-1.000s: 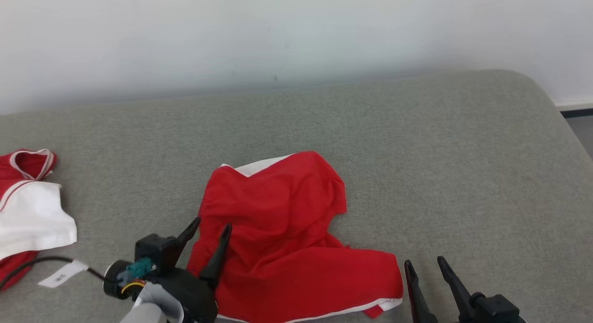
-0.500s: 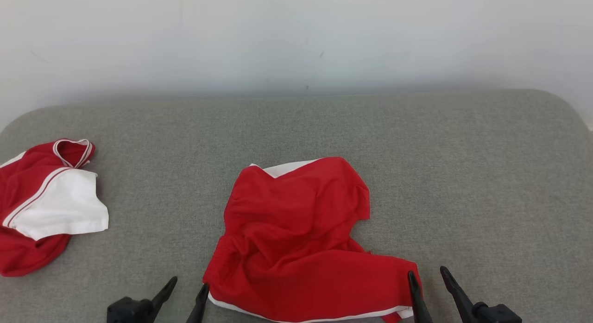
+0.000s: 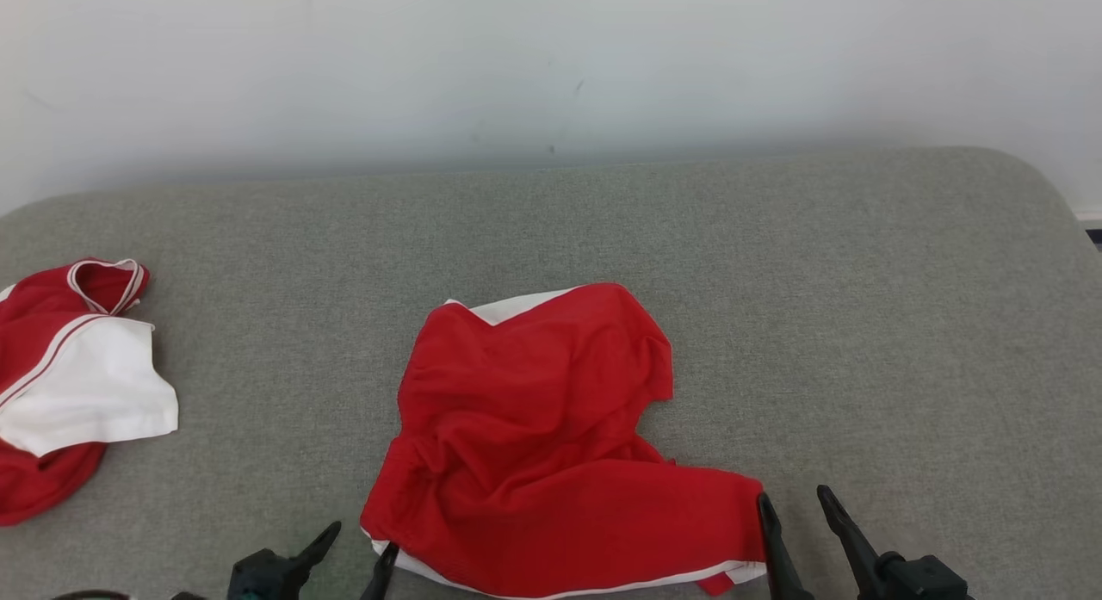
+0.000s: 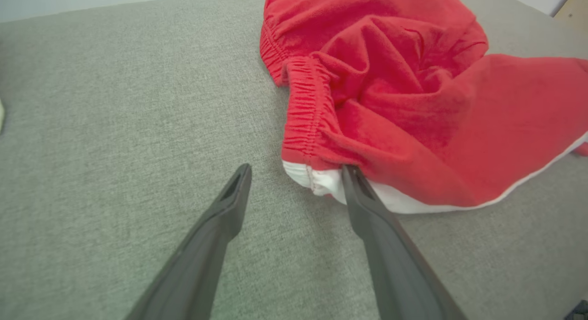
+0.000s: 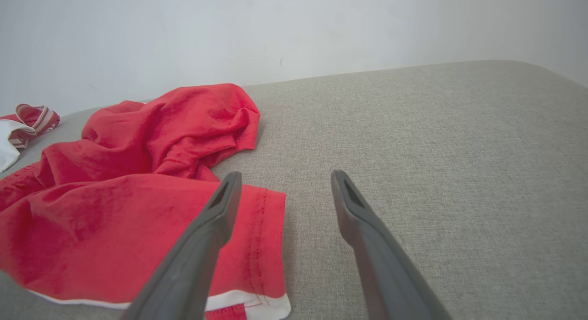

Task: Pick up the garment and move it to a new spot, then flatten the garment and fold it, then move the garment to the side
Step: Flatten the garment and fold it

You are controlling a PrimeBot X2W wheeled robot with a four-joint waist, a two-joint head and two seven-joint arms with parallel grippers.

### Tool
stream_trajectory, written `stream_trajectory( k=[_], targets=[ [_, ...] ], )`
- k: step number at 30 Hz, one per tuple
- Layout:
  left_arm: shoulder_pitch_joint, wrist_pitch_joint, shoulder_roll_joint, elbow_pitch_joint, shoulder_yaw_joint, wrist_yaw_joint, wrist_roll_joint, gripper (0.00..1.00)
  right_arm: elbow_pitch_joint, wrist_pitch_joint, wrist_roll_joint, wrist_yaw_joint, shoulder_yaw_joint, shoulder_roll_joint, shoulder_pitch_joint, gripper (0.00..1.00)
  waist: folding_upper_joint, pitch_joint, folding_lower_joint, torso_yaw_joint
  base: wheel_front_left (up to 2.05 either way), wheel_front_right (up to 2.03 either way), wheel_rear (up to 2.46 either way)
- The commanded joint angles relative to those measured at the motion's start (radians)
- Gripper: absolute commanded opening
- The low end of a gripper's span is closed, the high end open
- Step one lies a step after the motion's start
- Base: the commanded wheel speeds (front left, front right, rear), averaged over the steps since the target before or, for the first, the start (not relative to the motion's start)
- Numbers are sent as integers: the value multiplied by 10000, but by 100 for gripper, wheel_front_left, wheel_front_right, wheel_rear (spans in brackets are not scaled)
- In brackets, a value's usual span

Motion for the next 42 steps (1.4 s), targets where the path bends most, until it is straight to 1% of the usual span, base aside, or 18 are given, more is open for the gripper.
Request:
stream_trajectory(
  k=[1, 5, 7, 12, 13, 14, 15, 16, 22, 28, 30, 32, 36, 39, 40, 41, 42],
  targets=[
    [-279, -51, 9, 291, -154, -15, 306, 100, 18, -6, -94, 32, -22, -1, -12, 100, 0, 64, -1, -94, 0, 0, 0],
    [-601, -44, 5, 776, -420, -83, 620, 100, 42, -6, -115, 34, 44, 0, -44, 100, 0, 98, -1, -218, 0, 0, 0],
    [-791, -137, -88, 962, -539, -174, 709, 100, 38, -6, -118, 32, 10, -3, -53, 100, 0, 119, -1, -280, 0, 0, 0],
    [-1166, -333, -165, 1192, -817, -256, 966, 100, 9, -5, -95, 32, -34, 0, -81, 100, 0, 167, -1, -366, 0, 0, 0],
    [-1177, -364, -190, 1255, -836, -285, 935, 92, 8, -5, -95, 32, -53, -1, -70, 100, 0, 163, -1, -369, 0, 0, 0],
    [-1197, -388, -208, 1320, -865, -313, 909, 47, 6, -5, -95, 32, -64, -1, -51, 100, 0, 156, -1, -369, 0, 0, 0],
    [-1224, -404, -230, 1371, -899, -342, 885, 4, 9, -5, -94, 32, -70, 0, -28, 100, 0, 144, -1, -364, 0, 0, 0],
    [-1227, -402, -257, 1384, -935, -337, 868, 0, 15, -5, -94, 32, -84, 2, 1, 100, 0, 128, -1, -353, 0, 0, 0],
    [-939, -565, -326, 1238, -841, -351, 659, 0, 21, -5, -22, 34, -187, 3, 221, 100, 0, -32, -1, -46, 0, 0, 0],
    [-402, -640, -254, 187, -463, 28, 460, 0, 16, -5, 45, 32, -193, 2, 317, 100, 0, -175, -1, 456, 0, 0, 0],
    [-90, -544, -246, -220, -506, 170, 393, 0, 48, -5, 41, 32, -177, 0, 315, 100, 0, -192, -1, 614, 0, 0, 0],
    [186, -403, -294, -512, -610, 193, 290, 0, 74, -5, 33, 32, -176, -1, 291, 100, 0, -190, -1, 754, 0, 0, 0],
    [646, -247, -494, -542, -898, 172, 184, 0, 117, -5, 5, 32, -131, -1, 236, 100, 0, -193, -1, 904, 0, 0, 0],
    [786, -304, -595, -429, -961, 258, 165, 0, 133, -5, 5, 32, -146, 0, 241, 100, 0, -210, -1, 985, 0, 0, 0],
    [838, -325, -647, -419, -974, 253, 155, 35, 137, -5, -1, 34, -139, 2, 265, 100, 0, -231, -1, 1006, 0, 0, 0],
    [882, -371, -670, -427, -981, 253, 163, 100, 146, -5, -10, 32, -125, 2, 295, 100, 0, -249, -1, 1019, 0, 0, 0],
    [920, -416, -698, -456, -951, 262, 148, 100, 149, -5, -12, 32, -145, -3, 337, 100, 0, -281, -1, 1046, 0, 0, 0]
  ],
)
